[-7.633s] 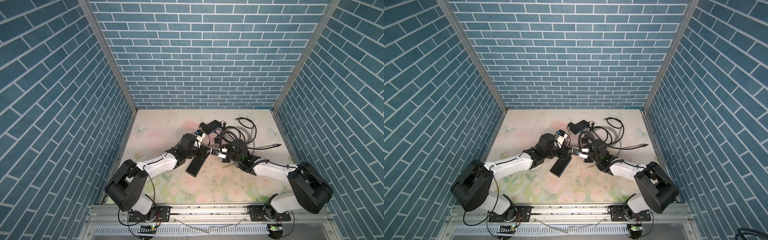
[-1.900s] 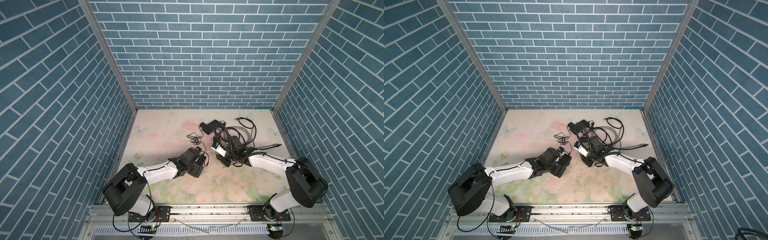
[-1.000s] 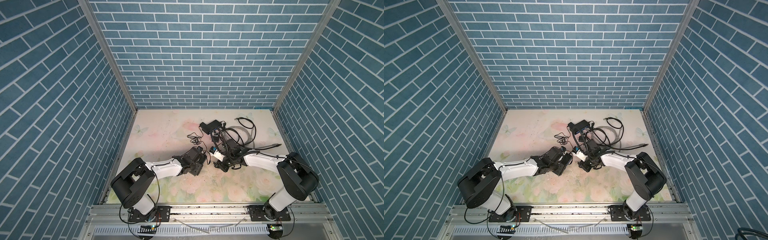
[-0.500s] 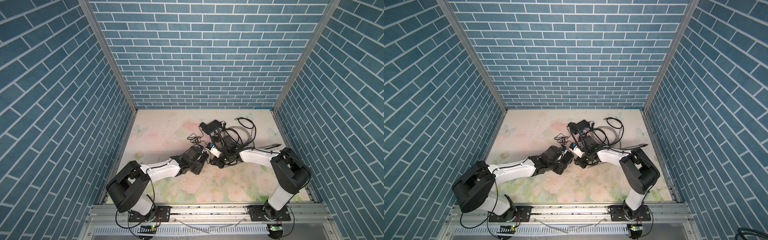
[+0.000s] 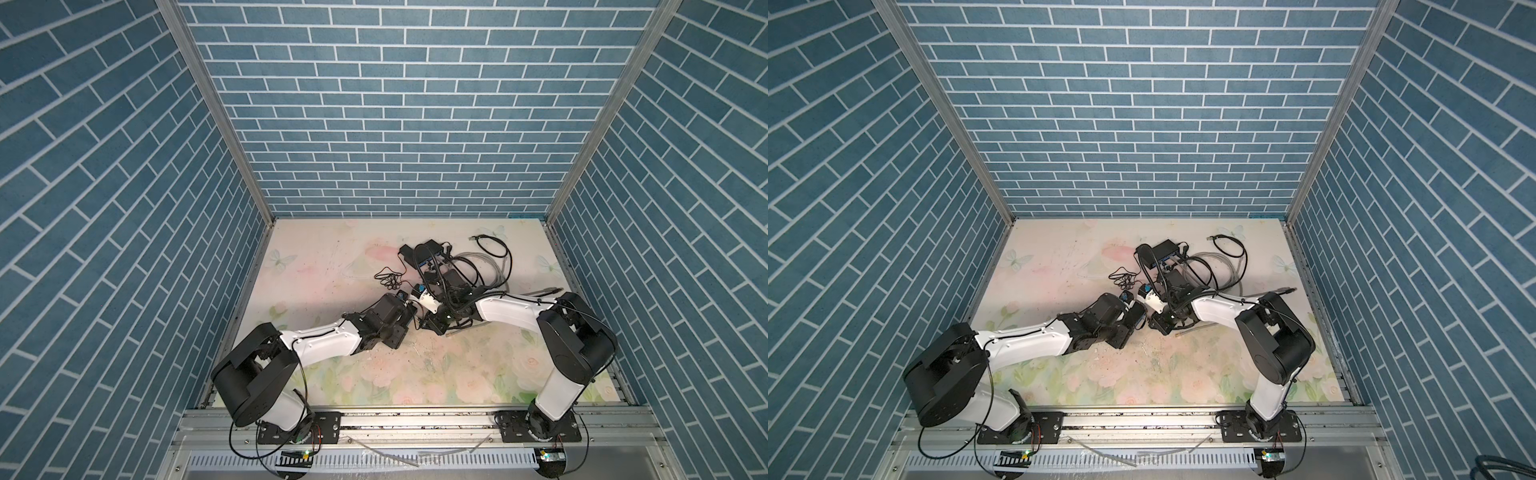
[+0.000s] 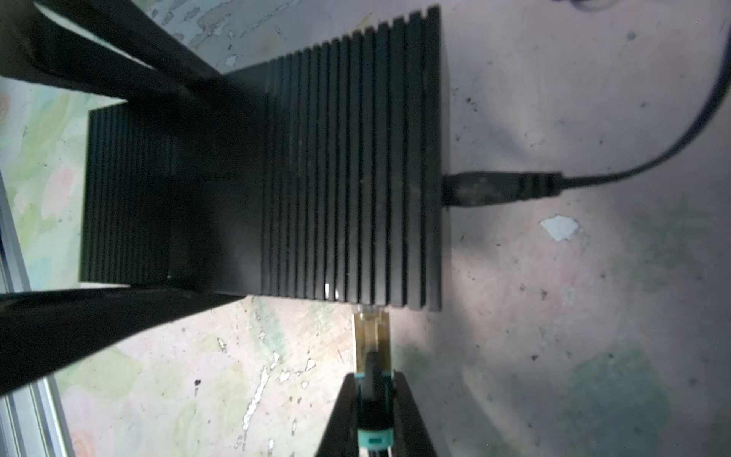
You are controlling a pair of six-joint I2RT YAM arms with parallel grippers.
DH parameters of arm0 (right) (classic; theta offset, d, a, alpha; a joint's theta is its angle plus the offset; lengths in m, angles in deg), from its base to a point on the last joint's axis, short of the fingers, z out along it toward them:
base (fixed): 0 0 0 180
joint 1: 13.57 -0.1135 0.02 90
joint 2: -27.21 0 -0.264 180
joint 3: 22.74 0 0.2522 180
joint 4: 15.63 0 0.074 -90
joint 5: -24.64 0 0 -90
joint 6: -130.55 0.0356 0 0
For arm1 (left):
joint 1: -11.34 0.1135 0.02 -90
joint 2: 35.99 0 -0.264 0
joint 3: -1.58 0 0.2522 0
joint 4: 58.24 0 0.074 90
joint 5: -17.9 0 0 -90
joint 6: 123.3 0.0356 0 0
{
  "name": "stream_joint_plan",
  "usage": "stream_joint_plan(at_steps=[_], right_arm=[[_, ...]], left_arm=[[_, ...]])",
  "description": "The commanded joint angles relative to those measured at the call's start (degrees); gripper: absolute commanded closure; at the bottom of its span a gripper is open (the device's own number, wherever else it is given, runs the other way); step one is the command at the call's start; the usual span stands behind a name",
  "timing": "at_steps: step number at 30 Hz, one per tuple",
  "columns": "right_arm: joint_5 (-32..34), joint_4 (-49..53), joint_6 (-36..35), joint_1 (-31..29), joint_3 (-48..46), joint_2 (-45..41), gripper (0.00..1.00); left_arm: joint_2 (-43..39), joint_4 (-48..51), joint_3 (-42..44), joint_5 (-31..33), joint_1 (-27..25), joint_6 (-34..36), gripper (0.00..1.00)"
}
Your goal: Insert the plug into the switch port
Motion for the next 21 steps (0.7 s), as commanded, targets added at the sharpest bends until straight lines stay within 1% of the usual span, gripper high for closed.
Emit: stream_joint_plan(at_steps=[1,8,18,21], right_arm=[[0.8,-1.4,1.9,-0.3,4.8,0.9,1.00],[0.5,-0.7,1.7,-0.2,6.0,0.3,1.00],[-3.0,-3.8,4.2,-0.4,6.2,0.6,1.00],[-2.4,-5.2,5.1,-0.5,5.7,0.2,1.00]], left_arm=[[0.2,1.1,-1.5,-2.4,-2.0,2.6,0.49],[1.4,2.6,-2.4,-1.4,-2.3,2.5,0.49],[1.9,-0.3,-3.7,-3.5,-2.4,0.8,0.49],[2.3,-1.2,-4.5,-4.2,-2.4,0.2,0.49]])
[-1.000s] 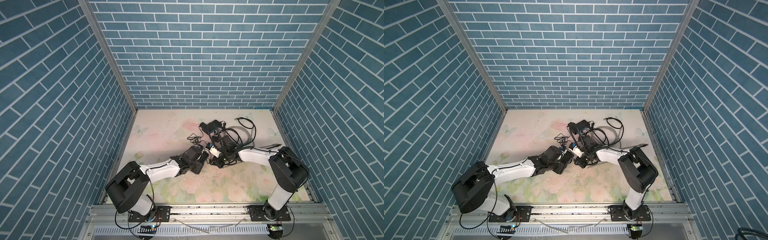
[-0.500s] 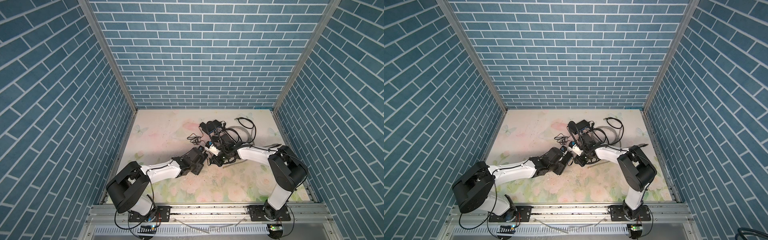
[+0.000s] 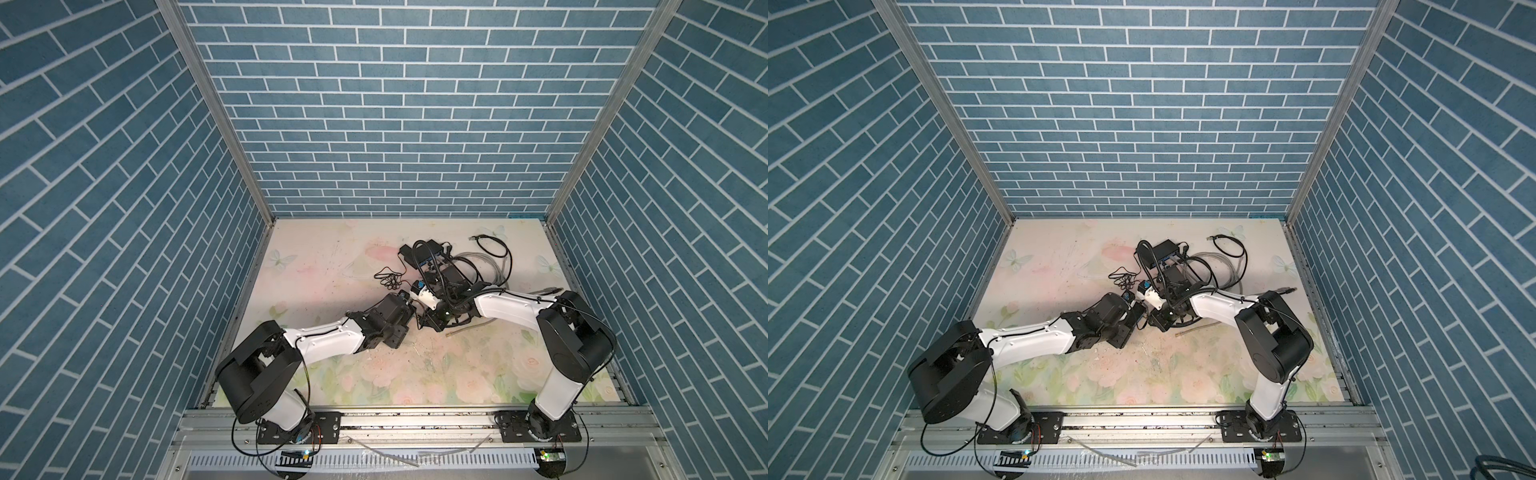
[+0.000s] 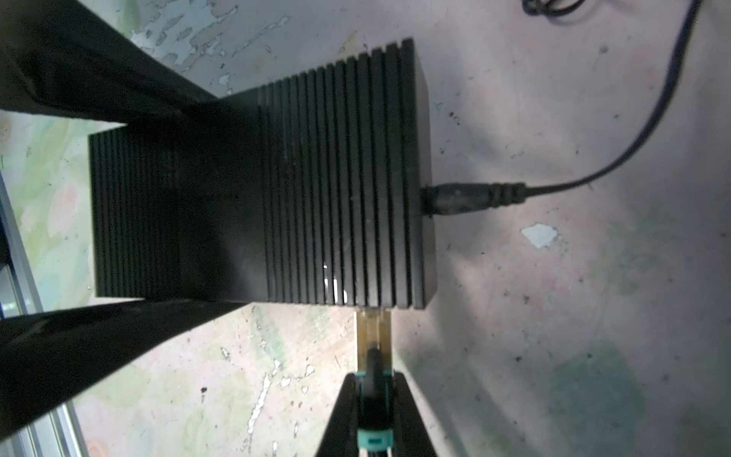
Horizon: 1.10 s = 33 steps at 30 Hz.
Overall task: Insert the plug into the switch port
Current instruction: 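Push the teal-banded plug into the ribbed switch's port with the right gripper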
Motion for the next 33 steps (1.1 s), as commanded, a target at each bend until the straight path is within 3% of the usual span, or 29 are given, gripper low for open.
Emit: stream_joint_plan(at_steps=[1,11,17,24,33], right_arm=[[-1.8,-7.9,3.2,-0.6,3.0,-0.5,1.00],[7.8,-16.5,1.9,-0.6,-0.8,-3.4,1.00],[4.0,-20.1,-2.3,-1.2,-3.4,-6.4,1.00],[0.5,-19.4,-2.3,-2.2,-3.2,-7.2,1.00],[7.1,-26.7,0.0,-2.9,-4.7,-6.6,1.00]], left_arm=[[0.9,-3.3,-2.8,-6.4,-1.9,0.5,0.49],[0.5,0.5,-4.8,-12.6,-4.6,3.6,0.51],[2.3,3.2,-6.7,-13.6,-5.4,4.3,0.52],[5.0,2.7,-8.4,-12.9,-5.4,3.2,0.51],[3.0,-1.3,-6.7,-18.4,-5.4,3.0,0.52]])
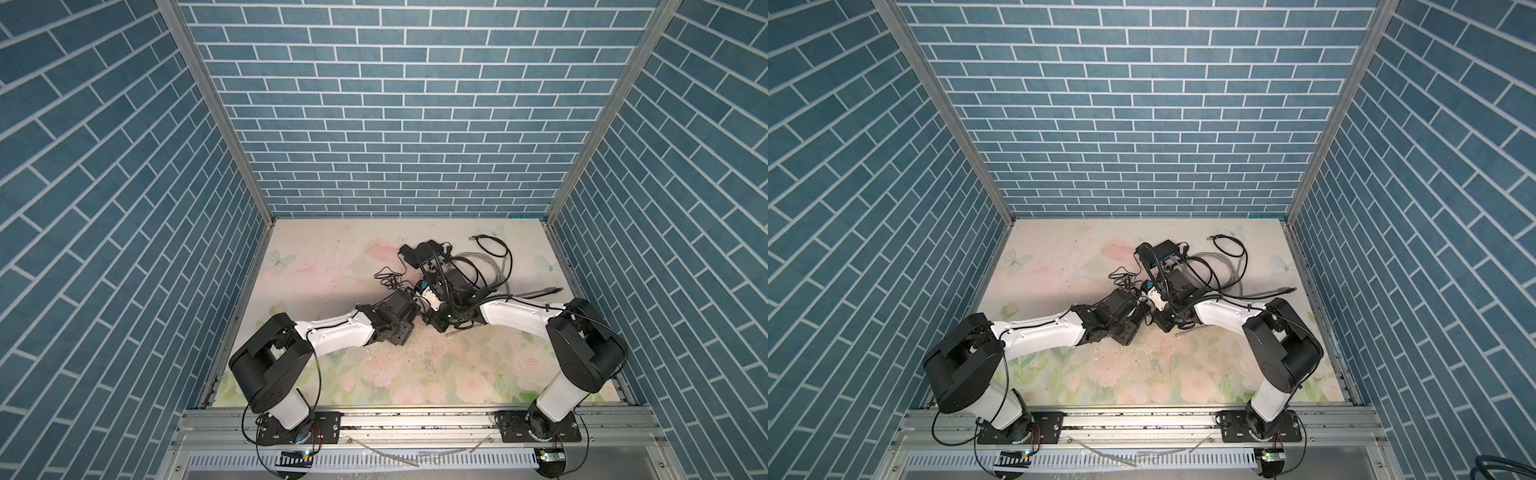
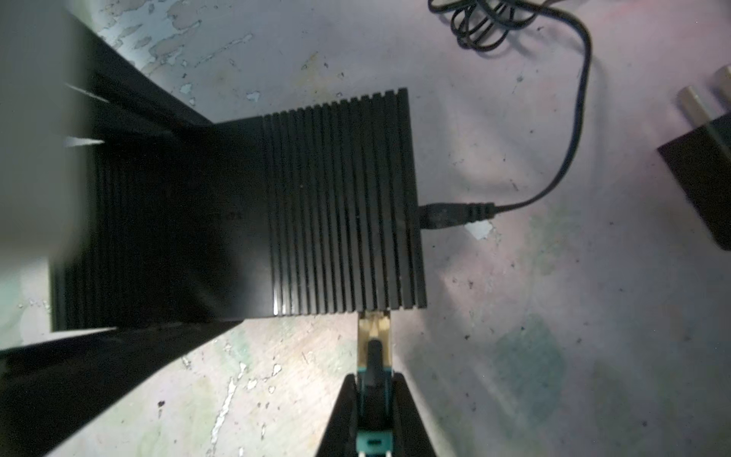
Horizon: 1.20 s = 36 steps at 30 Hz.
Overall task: Insert the plug into the switch port
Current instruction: 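Push the teal-banded plug into the ribbed switch's port with the right gripper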
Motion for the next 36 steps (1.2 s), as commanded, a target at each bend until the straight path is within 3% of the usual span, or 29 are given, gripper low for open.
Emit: stream_joint_plan(at_steps=[1,15,25,36], right_arm=[[-0.3,-21.2,0.1,-1.7,-0.1,-2.5,1.00],[-1.6,-29.4,-2.4,-2.3,-6.2,-5.5,1.00],[1.9,-37.4,-4.5,-3.8,-9.0,-7.4,1.00],[1.2,-35.7,-4.1,-3.8,-5.9,-6.9,1.00]], left_arm=[[-2.1,-7.2,0.0,-18.8,-4.2,4.2,0.52],[-3.5,-9.8,0.0,-27.3,-4.4,4.5,0.53],[-3.4,-10.5,-0.8,-29.2,-5.4,3.5,0.53],[-2.4,-9.5,-3.6,-30.2,-9.1,7.9,0.54]])
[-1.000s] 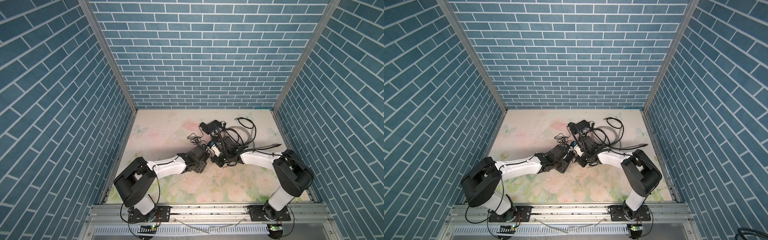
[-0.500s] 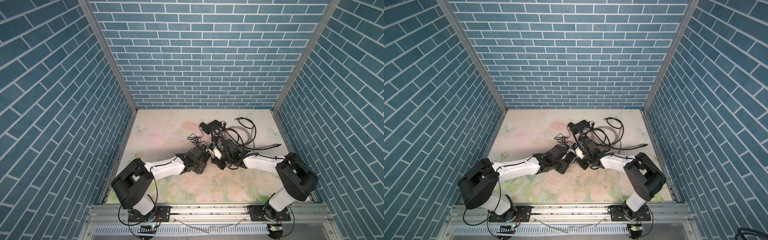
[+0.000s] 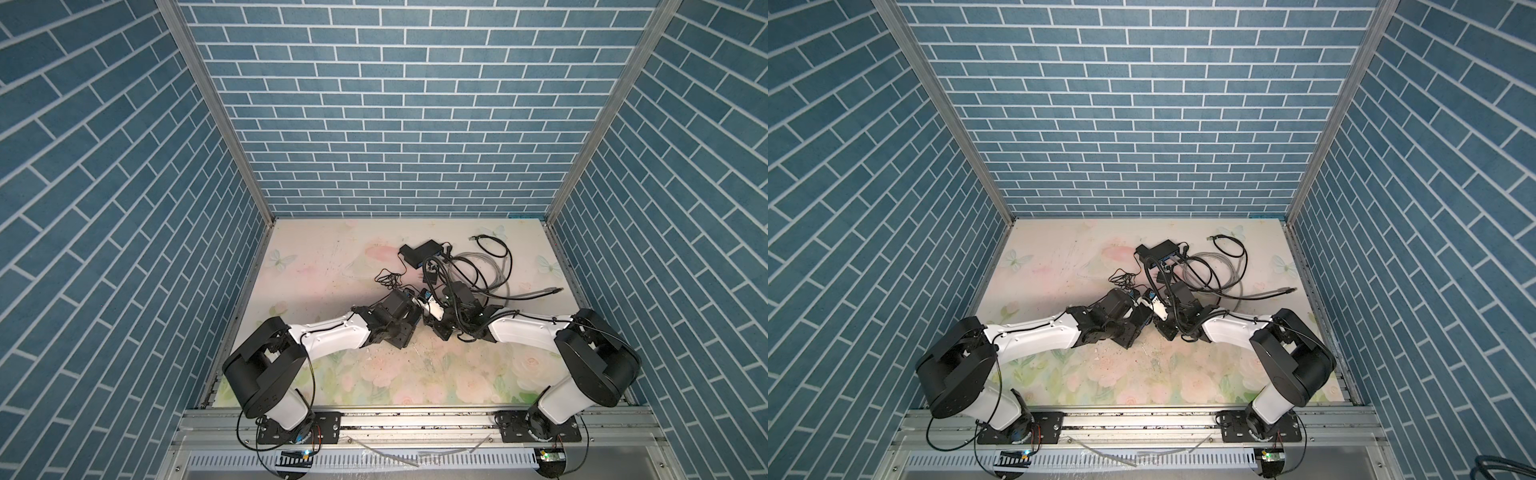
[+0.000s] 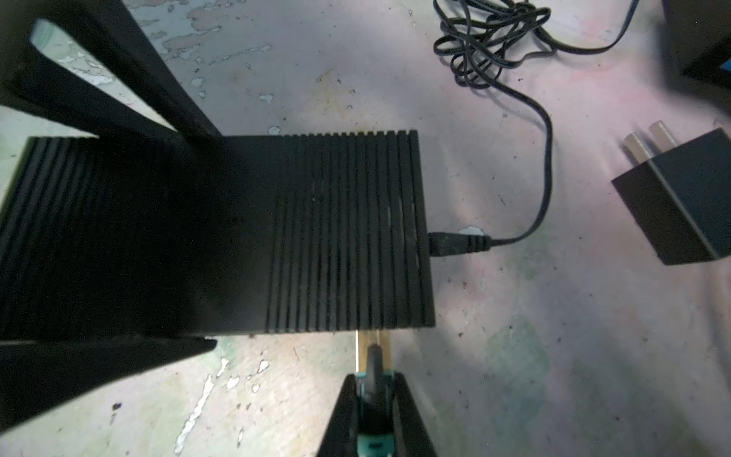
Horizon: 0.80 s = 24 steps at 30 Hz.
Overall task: Insert the plug into the switch port
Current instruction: 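Push the teal-banded plug into the ribbed switch's port with the right gripper, then open the right gripper and draw it back from the seated plug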
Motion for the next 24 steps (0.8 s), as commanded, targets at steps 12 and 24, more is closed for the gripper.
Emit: stream_joint_plan(at_steps=[12,24], right_arm=[[-0.6,-28.5,1.9,-1.9,5.6,-1.1,1.00],[7.5,-20.6,0.3,-1.7,2.0,-4.0,0.98]], left_arm=[[2.7,-15.2,-5.3,-28.9,-11.9,11.5,0.54],[4.9,-9.4,-4.6,-7.3,-6.1,5.2,0.57]])
